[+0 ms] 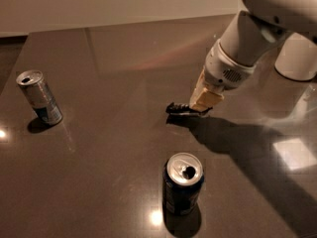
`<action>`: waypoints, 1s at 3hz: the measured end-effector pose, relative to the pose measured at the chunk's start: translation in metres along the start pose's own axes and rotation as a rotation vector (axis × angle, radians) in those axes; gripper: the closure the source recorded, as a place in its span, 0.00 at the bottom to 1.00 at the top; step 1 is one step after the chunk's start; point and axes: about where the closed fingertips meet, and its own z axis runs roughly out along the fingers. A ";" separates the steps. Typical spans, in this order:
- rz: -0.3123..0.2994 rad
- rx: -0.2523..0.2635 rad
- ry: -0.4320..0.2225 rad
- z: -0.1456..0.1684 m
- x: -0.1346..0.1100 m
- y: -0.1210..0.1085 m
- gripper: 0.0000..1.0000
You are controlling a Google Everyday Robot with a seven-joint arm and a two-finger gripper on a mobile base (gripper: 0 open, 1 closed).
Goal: Move rxbar chocolate near pepsi can
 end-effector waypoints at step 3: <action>-0.180 -0.114 -0.028 -0.020 0.026 0.082 0.86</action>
Offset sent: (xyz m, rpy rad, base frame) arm -0.1026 -0.0258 0.0076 0.0242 0.0445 0.2660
